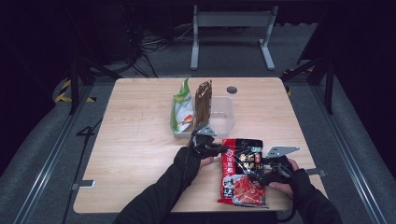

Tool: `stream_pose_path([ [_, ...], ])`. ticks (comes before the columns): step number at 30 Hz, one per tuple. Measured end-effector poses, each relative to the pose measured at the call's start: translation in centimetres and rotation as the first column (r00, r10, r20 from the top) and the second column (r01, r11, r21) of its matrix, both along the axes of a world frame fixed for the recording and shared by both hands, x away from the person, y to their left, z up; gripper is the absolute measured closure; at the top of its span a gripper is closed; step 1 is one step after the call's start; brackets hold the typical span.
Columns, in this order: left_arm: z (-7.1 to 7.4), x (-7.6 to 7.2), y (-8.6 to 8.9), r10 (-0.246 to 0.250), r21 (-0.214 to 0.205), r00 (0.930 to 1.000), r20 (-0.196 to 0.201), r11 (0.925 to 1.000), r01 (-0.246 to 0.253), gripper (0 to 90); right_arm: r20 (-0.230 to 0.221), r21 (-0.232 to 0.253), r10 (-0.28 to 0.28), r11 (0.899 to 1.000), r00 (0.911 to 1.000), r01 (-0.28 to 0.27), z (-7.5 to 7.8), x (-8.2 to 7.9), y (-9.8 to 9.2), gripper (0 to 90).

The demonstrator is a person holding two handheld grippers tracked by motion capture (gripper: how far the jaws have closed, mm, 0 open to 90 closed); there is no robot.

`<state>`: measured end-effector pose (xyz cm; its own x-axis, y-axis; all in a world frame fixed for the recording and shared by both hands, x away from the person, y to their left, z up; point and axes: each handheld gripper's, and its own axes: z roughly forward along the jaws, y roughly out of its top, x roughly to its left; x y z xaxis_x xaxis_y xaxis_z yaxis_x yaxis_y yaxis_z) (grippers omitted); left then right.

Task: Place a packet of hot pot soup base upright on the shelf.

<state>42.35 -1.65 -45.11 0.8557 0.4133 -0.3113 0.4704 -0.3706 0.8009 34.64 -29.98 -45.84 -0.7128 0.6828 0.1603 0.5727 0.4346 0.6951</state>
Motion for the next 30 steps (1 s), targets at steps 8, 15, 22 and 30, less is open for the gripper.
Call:
stream_pose_path([
  [8, 2.6, -1.2, 0.9, -0.012, -0.057, 0.9869, 0.161, 0.9981, 0.022, 86.2, 0.004, 0.074, 0.020, 0.997, 0.9998, -0.021, 0.7, 0.7, -0.3, 8.6],
  [15, 3.4, -1.5, 1.3, -0.011, -0.073, 0.9768, 0.214, 0.9970, 0.027, 86.1, 0.001, 0.126, 0.112, 0.986, 0.9938, -0.111, 0.9, 1.3, 0.9, 18.3],
  [22, 3.4, -1.1, 1.9, 0.023, -0.063, 0.9731, 0.229, 0.9980, -0.009, 83.8, -0.007, 0.200, 0.121, 0.973, 0.9927, -0.117, 1.0, 1.9, 0.8, 42.0],
  [30, 4.0, -1.4, 2.2, 0.020, -0.060, 0.9634, 0.267, 0.9982, -0.004, 79.2, 0.050, 0.252, 0.127, 0.958, 0.9906, -0.136, 2.1, 0.8, 0.3, 65.9],
])
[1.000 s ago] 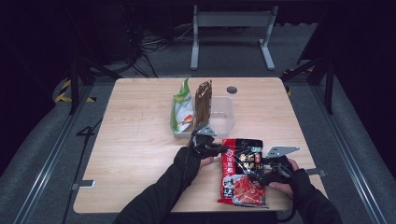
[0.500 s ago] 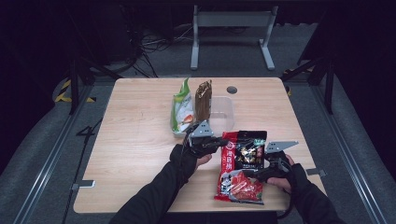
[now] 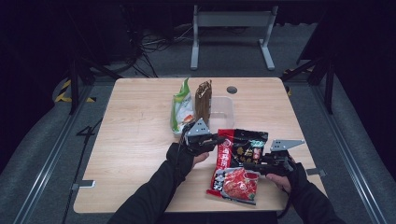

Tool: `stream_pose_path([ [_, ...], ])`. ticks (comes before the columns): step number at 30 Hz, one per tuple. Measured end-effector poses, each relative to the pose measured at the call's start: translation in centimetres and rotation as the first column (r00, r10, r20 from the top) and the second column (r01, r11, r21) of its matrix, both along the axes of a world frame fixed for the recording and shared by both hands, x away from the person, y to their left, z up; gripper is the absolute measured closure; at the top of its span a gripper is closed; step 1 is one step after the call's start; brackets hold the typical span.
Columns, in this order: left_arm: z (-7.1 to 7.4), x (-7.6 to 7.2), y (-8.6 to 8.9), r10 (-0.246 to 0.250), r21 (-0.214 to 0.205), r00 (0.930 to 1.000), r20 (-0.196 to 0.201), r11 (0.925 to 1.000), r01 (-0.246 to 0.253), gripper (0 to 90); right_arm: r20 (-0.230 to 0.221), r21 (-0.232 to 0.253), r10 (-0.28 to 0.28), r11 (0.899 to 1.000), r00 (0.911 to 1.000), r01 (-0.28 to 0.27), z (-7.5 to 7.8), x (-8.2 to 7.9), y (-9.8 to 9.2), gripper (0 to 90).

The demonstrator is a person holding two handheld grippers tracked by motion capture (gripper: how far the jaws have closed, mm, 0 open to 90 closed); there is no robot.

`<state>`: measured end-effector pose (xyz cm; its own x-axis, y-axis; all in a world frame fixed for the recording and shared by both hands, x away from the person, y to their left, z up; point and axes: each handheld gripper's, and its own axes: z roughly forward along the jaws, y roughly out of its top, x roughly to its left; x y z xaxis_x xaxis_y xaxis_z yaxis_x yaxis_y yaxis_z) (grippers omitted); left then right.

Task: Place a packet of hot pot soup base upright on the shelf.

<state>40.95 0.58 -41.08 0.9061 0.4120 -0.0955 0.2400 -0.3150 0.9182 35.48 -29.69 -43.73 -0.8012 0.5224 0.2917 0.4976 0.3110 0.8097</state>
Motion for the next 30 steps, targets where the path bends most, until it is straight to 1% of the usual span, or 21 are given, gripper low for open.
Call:
stream_pose_path([
  [1, 0.0, 0.0, 0.0, 0.000, 0.000, 1.0000, 0.000, 1.0000, 0.000, 78.0, 0.000, 0.000, 0.000, 1.000, 1.0000, 0.000, 0.0, 0.0, 0.0, 65.9],
  [4, 0.4, -0.3, 0.2, -0.001, 0.016, 0.9999, 0.017, 0.9999, 0.000, 76.5, 0.025, -0.005, -0.007, 1.000, 0.9997, 0.007, 0.4, -0.5, 0.1, 68.4],
  [5, 0.5, -0.4, 0.3, -0.003, 0.026, 0.9997, 0.026, 0.9997, 0.003, 74.3, 0.035, -0.006, -0.012, 1.000, 0.9993, 0.013, 0.6, -0.6, 0.2, 69.2],
  [7, 0.9, -0.7, 0.6, -0.006, 0.033, 0.9991, 0.042, 0.9994, 0.005, 73.6, 0.053, -0.010, -0.021, 1.000, 0.9984, 0.022, 0.8, -0.9, 0.2, 70.3],
  [9, 1.2, -1.1, 0.9, -0.011, 0.059, 0.9974, 0.072, 0.9982, 0.007, 72.5, 0.070, -0.012, -0.026, 1.000, 0.9972, 0.027, 1.0, -1.2, 0.3, 71.3],
  [11, 1.4, -1.6, 1.2, -0.013, 0.090, 0.9948, 0.101, 0.9959, 0.004, 69.8, 0.084, -0.020, -0.028, 0.999, 0.9961, 0.030, 1.2, -1.4, 0.3, 71.8],
  [13, 1.6, -2.0, 1.7, -0.014, 0.121, 0.9937, 0.111, 0.9926, 0.000, 69.4, 0.099, -0.023, -0.038, 0.999, 0.9944, 0.040, 1.5, -1.6, 0.2, 72.5],
  [14, 1.6, -2.3, 2.0, 0.009, 0.152, 0.9923, 0.124, 0.9880, -0.028, 68.1, 0.104, -0.020, -0.044, 0.999, 0.9936, 0.046, 1.6, -1.7, 0.1, 72.8],
  [17, 1.7, -2.8, 3.1, 0.034, 0.171, 0.9924, 0.119, 0.9839, -0.054, 65.1, 0.119, -0.016, -0.054, 0.998, 0.9914, 0.057, 1.8, -1.8, -0.3, 73.9],
  [19, 1.7, -3.3, 4.2, 0.044, 0.182, 0.9915, 0.122, 0.9811, -0.066, 62.3, 0.125, -0.012, -0.059, 0.998, 0.9904, 0.061, 1.8, -2.0, -0.4, 74.5],
  [20, 1.7, -3.7, 5.2, 0.055, 0.192, 0.9905, 0.126, 0.9782, -0.079, 60.9, 0.127, -0.011, -0.060, 0.998, 0.9901, 0.062, 1.9, -2.0, -0.5, 74.6],
  [21, 1.7, -3.7, 5.2, 0.055, 0.192, 0.9905, 0.126, 0.9782, -0.079, 56.9, 0.127, -0.011, -0.060, 0.998, 0.9901, 0.062, 1.9, -2.0, -0.5, 74.6],
  [22, 1.6, -3.9, 6.1, 0.075, 0.201, 0.9886, 0.131, 0.9744, -0.101, 56.9, 0.134, -0.013, -0.065, 0.998, 0.9889, 0.067, 2.0, -2.1, -0.5, 75.1],
  [23, 1.5, -4.1, 7.0, 0.095, 0.216, 0.9869, 0.131, 0.9688, -0.122, 54.0, 0.143, -0.013, -0.067, 0.997, 0.9874, 0.070, 2.1, -2.2, -0.5, 75.7],
  [24, 1.4, -4.4, 7.8, 0.134, 0.227, 0.9821, 0.133, 0.9604, -0.161, 50.6, 0.146, -0.011, -0.065, 0.998, 0.9872, 0.067, 2.2, -2.3, -0.5, 76.1],
  [25, 1.2, -4.6, 9.3, 0.183, 0.216, 0.9761, 0.117, 0.9547, -0.205, 40.3, 0.158, -0.013, -0.070, 0.997, 0.9850, 0.073, 2.4, -2.4, -0.5, 76.9],
  [26, 1.1, -4.7, 10.0, 0.189, 0.207, 0.9764, 0.104, 0.9561, -0.207, 38.4, 0.163, -0.012, -0.071, 0.997, 0.9840, 0.074, 2.5, -2.5, -0.5, 77.6],
  [27, 1.1, -4.7, 10.0, 0.189, 0.207, 0.9764, 0.104, 0.9561, -0.207, 36.3, 0.163, -0.012, -0.071, 0.997, 0.9840, 0.074, 2.5, -2.5, -0.5, 77.6],
  [28, 1.0, -5.0, 10.9, 0.215, 0.214, 0.9713, 0.102, 0.9489, -0.232, 36.3, 0.165, -0.008, -0.073, 0.997, 0.9835, 0.076, 2.6, -2.6, -0.5, 78.2],
  [29, 0.8, -5.2, 11.7, 0.234, 0.218, 0.9666, 0.104, 0.9430, -0.252, 31.2, 0.172, -0.007, -0.078, 0.997, 0.9820, 0.080, 2.7, -2.7, -0.5, 78.5],
  [30, 0.6, -5.5, 12.4, 0.238, 0.217, 0.9663, 0.098, 0.9425, -0.254, 26.6, 0.182, -0.013, -0.084, 0.996, 0.9797, 0.088, 2.8, -2.8, -0.5, 78.8],
])
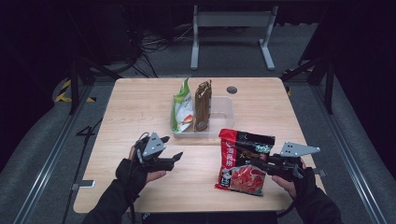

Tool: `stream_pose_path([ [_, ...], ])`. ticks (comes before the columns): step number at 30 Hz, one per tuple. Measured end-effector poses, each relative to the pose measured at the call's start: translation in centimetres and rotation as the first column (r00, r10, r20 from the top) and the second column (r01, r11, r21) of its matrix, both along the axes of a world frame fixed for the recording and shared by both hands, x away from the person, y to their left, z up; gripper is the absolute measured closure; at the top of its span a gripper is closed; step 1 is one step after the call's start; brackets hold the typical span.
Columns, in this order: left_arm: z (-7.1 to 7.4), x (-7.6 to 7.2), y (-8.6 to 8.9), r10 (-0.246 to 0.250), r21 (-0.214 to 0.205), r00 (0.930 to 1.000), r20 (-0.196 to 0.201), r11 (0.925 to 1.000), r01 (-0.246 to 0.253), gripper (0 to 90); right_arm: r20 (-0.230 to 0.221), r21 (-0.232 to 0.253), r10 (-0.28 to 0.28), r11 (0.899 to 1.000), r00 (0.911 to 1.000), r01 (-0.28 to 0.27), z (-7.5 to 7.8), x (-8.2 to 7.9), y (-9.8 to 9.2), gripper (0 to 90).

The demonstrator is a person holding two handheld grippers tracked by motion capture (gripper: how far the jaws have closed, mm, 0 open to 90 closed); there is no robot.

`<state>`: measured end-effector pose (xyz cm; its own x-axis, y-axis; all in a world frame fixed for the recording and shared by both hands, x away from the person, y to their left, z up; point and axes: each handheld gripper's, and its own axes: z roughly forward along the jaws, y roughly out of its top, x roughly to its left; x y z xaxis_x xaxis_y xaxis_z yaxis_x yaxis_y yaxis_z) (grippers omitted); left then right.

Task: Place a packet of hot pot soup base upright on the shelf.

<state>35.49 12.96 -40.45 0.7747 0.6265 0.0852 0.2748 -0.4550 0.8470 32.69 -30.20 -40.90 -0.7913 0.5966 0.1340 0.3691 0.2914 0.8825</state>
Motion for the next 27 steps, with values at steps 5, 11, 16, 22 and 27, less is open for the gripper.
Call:
stream_pose_path([
  [5, -1.5, -1.1, 3.3, 0.075, 0.063, 0.9970, -0.018, 0.9953, -0.074, 21.0, 0.010, 0.003, -0.012, 1.000, 0.9999, 0.012, 0.1, -0.1, -0.1, 79.4],
  [11, -3.4, -1.5, 5.9, 0.114, 0.065, 0.9913, -0.065, 0.9918, -0.110, 16.5, 0.051, -0.006, -0.015, 1.000, 0.9986, 0.015, 0.6, -0.5, 0.2, 80.5],
  [16, -4.1, -1.7, 7.4, 0.143, 0.031, 0.9861, -0.084, 0.9895, -0.141, 11.5, 0.091, -0.014, -0.035, 0.999, 0.9952, 0.037, 1.2, -0.9, 0.2, 81.1],
  [22, -4.2, -1.9, 8.4, 0.168, 0.018, 0.9822, -0.085, 0.9858, -0.167, 9.1, 0.130, -0.031, -0.052, 0.998, 0.9902, 0.056, 1.9, -1.0, 0.5, 81.3],
  [27, -4.3, -2.3, 9.4, 0.185, 0.022, 0.9791, -0.083, 0.9827, -0.184, 7.9, 0.144, -0.030, -0.069, 0.997, 0.9871, 0.074, 2.2, -0.8, 0.6, 81.3],
])
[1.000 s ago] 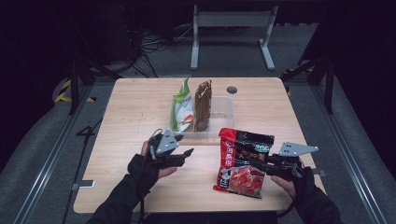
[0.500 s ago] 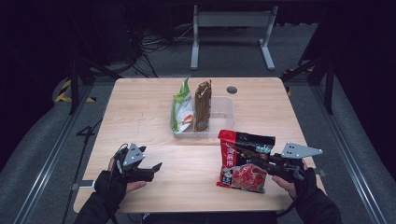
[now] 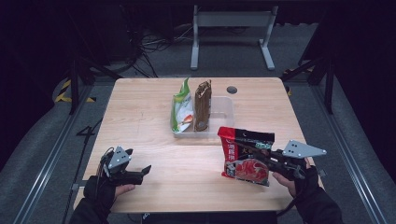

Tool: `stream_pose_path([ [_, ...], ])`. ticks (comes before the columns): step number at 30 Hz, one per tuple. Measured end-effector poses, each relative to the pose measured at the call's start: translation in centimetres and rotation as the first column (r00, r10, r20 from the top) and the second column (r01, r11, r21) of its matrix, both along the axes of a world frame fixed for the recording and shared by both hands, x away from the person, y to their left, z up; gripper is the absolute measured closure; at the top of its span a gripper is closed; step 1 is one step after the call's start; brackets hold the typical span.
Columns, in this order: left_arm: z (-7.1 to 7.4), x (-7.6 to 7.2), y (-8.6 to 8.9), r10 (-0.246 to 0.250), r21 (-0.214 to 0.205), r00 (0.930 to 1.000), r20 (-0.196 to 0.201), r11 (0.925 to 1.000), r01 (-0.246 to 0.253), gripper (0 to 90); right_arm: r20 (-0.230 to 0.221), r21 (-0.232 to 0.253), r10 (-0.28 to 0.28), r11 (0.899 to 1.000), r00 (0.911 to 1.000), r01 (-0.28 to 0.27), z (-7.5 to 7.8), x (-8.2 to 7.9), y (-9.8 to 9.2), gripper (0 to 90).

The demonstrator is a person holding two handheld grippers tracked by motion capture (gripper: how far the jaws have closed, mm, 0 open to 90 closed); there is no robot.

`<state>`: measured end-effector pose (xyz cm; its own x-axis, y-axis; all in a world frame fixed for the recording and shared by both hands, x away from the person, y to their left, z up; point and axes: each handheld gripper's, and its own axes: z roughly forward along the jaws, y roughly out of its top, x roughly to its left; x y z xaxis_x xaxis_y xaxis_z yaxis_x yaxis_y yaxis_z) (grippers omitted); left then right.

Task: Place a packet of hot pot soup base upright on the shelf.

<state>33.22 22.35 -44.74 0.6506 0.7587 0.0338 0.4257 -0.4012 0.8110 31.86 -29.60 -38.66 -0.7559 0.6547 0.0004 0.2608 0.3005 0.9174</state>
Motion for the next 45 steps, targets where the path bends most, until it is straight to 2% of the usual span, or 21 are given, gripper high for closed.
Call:
stream_pose_path([
  [4, -0.4, -0.6, 1.2, 0.043, -0.023, 0.9988, -0.023, 0.9988, -0.044, 7.9, 0.019, 0.001, -0.012, 1.000, 0.9998, 0.012, 0.3, 0.4, 0.2, 81.3],
  [7, -0.5, -0.6, 1.6, 0.050, -0.027, 0.9984, -0.027, 0.9983, -0.051, 7.9, 0.036, -0.001, -0.025, 1.000, 0.9990, 0.025, 0.6, 0.5, 0.3, 81.3],
  [12, -0.5, -0.7, 1.4, 0.036, -0.036, 0.9990, -0.027, 0.9987, -0.037, 8.0, 0.059, 0.010, -0.045, 0.999, 0.9972, 0.045, 1.2, 0.8, 0.4, 81.3],
  [14, -0.5, -0.6, 1.2, 0.035, -0.017, 0.9991, -0.023, 0.9992, -0.035, 8.2, 0.064, 0.017, -0.060, 0.998, 0.9961, 0.059, 1.3, 1.0, 0.5, 81.3],
  [16, -0.6, -0.6, 1.1, 0.031, -0.030, 0.9989, -0.035, 0.9990, -0.032, 8.3, 0.063, 0.018, -0.065, 0.998, 0.9959, 0.064, 1.4, 1.2, 0.6, 81.4],
  [18, -0.7, -0.5, 1.0, 0.024, -0.020, 0.9991, -0.036, 0.9995, -0.024, 8.3, 0.071, 0.022, -0.072, 0.997, 0.9949, 0.070, 1.5, 1.4, 0.6, 81.4],
  [25, -0.8, -0.5, 1.0, 0.034, -0.030, 0.9986, -0.040, 0.9989, -0.035, 8.3, 0.087, 0.054, -0.104, 0.994, 0.9907, 0.100, 2.0, 1.9, 0.8, 81.3],
  [29, -0.8, -0.5, 1.0, 0.034, -0.035, 0.9983, -0.047, 0.9988, -0.035, 8.5, 0.105, 0.073, -0.133, 0.989, 0.9856, 0.125, 2.5, 2.4, 1.0, 81.3],
  [31, -0.8, -0.5, 1.0, 0.028, -0.037, 0.9984, -0.049, 0.9989, -0.030, 8.6, 0.114, 0.092, -0.173, 0.982, 0.9784, 0.163, 2.8, 2.6, 1.2, 81.2],
  [35, -0.9, -0.4, 1.0, 0.023, -0.037, 0.9981, -0.057, 0.9990, -0.025, 8.7, 0.130, 0.093, -0.197, 0.978, 0.9718, 0.185, 3.3, 3.0, 1.6, 81.1],
  [37, -1.0, -0.4, 1.0, 0.022, -0.037, 0.9981, -0.058, 0.9990, -0.024, 8.8, 0.129, 0.111, -0.204, 0.975, 0.9704, 0.191, 3.6, 3.4, 1.7, 81.1],
  [41, -1.0, -0.4, 1.0, 0.021, -0.036, 0.9979, -0.061, 0.9991, -0.023, 8.8, 0.133, 0.116, -0.206, 0.975, 0.9695, 0.191, 3.8, 3.8, 2.1, 81.1],
  [45, -1.0, -0.4, 0.8, 0.017, -0.040, 0.9979, -0.063, 0.9990, -0.019, 8.9, 0.142, 0.125, -0.223, 0.971, 0.9645, 0.206, 4.1, 4.1, 2.4, 81.1],
])
